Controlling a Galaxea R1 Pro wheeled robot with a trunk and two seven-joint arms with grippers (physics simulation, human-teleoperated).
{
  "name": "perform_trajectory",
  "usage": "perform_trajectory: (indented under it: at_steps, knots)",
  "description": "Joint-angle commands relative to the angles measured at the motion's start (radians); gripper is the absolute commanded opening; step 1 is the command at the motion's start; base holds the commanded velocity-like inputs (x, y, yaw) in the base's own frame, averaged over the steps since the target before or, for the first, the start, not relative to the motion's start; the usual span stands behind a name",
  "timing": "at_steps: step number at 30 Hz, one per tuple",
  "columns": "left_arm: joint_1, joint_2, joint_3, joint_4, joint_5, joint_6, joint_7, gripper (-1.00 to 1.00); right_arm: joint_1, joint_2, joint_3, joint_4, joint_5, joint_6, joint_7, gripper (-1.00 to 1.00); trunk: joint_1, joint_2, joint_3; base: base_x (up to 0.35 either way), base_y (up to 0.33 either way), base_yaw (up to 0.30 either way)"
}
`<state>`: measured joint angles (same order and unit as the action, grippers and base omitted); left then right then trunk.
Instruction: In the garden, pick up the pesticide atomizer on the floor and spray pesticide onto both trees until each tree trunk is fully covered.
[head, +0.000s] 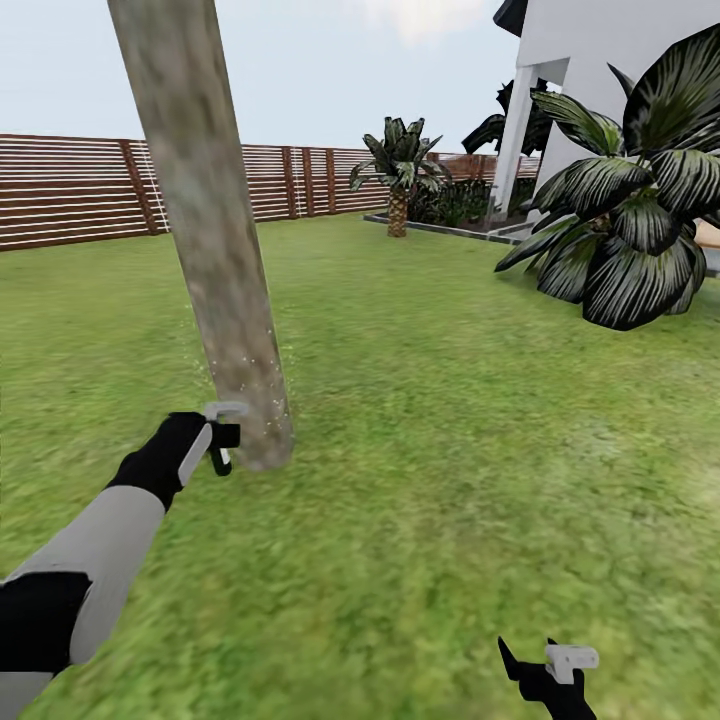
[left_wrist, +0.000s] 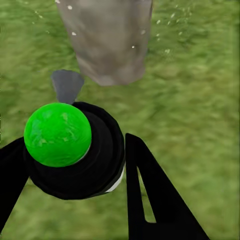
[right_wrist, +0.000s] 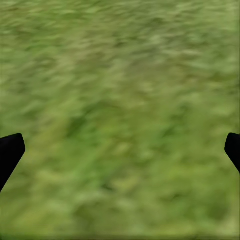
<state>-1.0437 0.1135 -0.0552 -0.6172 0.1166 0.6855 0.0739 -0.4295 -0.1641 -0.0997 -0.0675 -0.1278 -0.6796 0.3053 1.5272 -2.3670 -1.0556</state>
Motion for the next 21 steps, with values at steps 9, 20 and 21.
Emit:
perform_trajectory:
  at_steps: [9, 20, 21]
  knots:
    - [-0.093, 0.027, -0.001, -0.001, -0.007, 0.088, 0.001, -1.00, 0.000, 0.000, 0.000, 0.000, 0.000, 0.000, 0.000, 1.00, 0.000, 0.000, 0.000, -0.096, 0.061, 0.000]
    - [-0.178, 0.081, 0.000, -0.028, -0.004, 0.183, -0.001, -1.00, 0.000, 0.000, 0.000, 0.000, 0.000, 0.000, 0.000, 1.00, 0.000, 0.000, 0.000, 0.000, 0.000, 0.000]
    - [-0.187, 0.068, 0.000, -0.044, -0.004, 0.203, -0.001, -1.00, 0.000, 0.000, 0.000, 0.000, -0.001, 0.000, 0.000, 1.00, 0.000, 0.000, 0.000, 0.000, 0.000, 0.000]
